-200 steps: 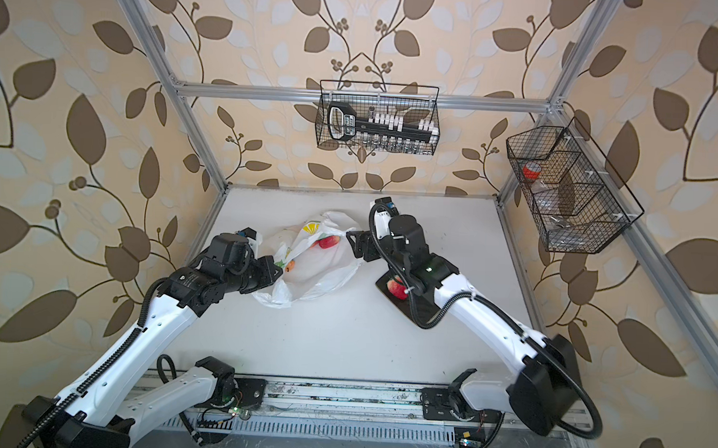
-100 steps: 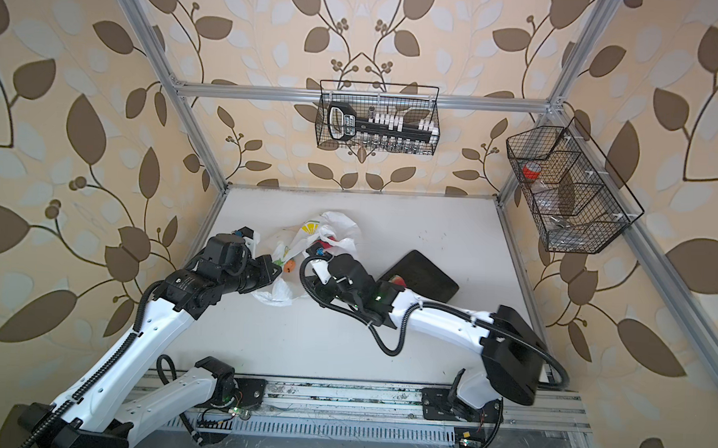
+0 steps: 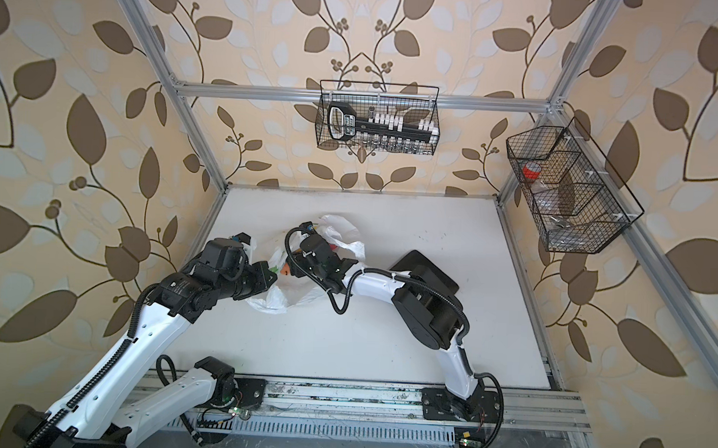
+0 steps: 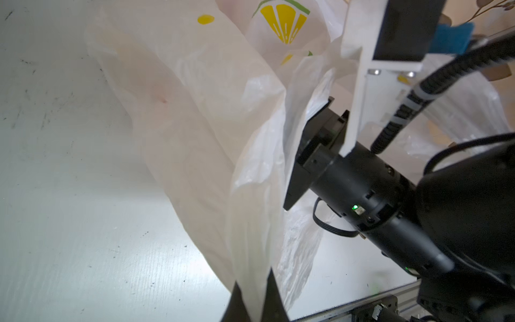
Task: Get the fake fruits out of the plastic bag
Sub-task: 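Reach the right gripper into the bag while the left gripper holds the handle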
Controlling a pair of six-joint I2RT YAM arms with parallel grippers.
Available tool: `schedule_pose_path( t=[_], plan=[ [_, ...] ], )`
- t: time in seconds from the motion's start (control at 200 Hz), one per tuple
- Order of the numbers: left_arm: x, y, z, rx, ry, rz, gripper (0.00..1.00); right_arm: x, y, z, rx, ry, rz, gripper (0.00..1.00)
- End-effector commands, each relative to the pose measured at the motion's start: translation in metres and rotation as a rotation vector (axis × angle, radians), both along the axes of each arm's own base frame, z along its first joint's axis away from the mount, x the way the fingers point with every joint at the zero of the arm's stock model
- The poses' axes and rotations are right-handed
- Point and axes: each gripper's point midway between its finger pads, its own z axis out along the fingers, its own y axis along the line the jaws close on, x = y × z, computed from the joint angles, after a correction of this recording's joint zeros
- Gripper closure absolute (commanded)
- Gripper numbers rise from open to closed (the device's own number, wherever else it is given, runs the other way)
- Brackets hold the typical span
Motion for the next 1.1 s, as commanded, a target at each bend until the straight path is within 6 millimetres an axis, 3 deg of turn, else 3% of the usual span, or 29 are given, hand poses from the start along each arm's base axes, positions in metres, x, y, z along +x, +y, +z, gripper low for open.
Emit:
schedule_pose_path(
  t=[0.0, 0.24, 0.51, 0.6, 0.715, 0.86, 0.975, 1.095],
  plan=[
    [0.0, 0.002, 0.015, 0.02, -0.039, -0.012, 1.0, 0.004, 0.017, -0.011, 0.079, 0.068, -0.031, 0.25],
    [0.002, 0.0, 0.015, 0.021, -0.024, -0.016, 1.0, 0.021, 0.039, -0.046, 0.11, 0.121, -0.079, 0.16],
    [0.004, -0.002, 0.015, 0.022, -0.009, -0.019, 1.0, 0.02, 0.075, -0.083, 0.084, 0.151, -0.05, 0.12],
    [0.005, -0.001, 0.015, 0.027, -0.011, -0.016, 1.0, 0.016, 0.081, -0.1, 0.041, 0.159, -0.038, 0.14],
    [0.005, 0.002, 0.017, 0.036, -0.016, -0.007, 1.0, 0.014, 0.077, -0.111, -0.01, 0.162, -0.035, 0.25],
    [0.004, 0.009, 0.015, 0.057, -0.021, 0.026, 1.0, 0.012, 0.066, -0.1, -0.053, 0.126, -0.031, 0.44],
    [0.002, 0.017, 0.012, 0.069, -0.023, 0.076, 1.0, 0.009, 0.057, -0.071, -0.043, 0.084, -0.022, 0.55],
    [0.001, 0.024, 0.007, 0.069, -0.022, 0.123, 1.0, 0.001, 0.046, -0.037, -0.024, 0.041, -0.001, 0.59]
  ],
)
